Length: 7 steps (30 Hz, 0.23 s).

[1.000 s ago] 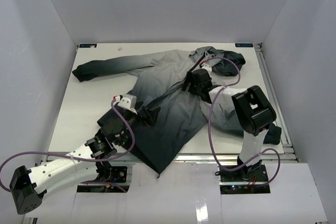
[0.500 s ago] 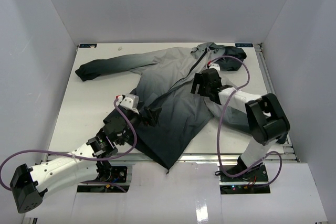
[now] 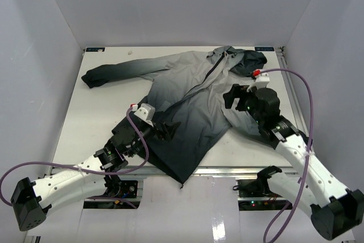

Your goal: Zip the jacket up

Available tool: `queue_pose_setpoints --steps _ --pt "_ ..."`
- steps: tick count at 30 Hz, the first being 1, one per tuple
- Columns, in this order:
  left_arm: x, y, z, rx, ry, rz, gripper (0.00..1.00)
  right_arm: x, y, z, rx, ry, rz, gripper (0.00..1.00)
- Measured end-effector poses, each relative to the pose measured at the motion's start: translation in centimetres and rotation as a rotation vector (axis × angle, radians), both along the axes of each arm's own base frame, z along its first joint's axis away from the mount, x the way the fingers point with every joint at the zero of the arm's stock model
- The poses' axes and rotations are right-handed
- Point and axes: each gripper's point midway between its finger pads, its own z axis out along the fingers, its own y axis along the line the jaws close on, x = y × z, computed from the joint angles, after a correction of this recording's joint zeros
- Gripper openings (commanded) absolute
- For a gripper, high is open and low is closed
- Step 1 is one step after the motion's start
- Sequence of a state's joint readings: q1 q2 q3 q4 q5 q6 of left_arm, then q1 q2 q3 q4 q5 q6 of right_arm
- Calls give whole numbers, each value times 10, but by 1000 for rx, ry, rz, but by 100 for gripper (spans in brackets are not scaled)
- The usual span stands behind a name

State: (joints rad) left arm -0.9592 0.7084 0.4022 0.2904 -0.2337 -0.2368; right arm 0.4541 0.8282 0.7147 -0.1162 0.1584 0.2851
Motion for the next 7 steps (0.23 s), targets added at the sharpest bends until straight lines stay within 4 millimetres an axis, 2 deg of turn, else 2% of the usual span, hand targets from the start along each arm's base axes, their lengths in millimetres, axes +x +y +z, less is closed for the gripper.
queue_pose_setpoints --steps 3,7 --pt "-5 -6 0 3 -2 -43 98 -18 -2 -11 7 -13 36 90" --pt "-7 -8 1 9 -11 -63 98 -25 -2 -8 10 -41 59 90"
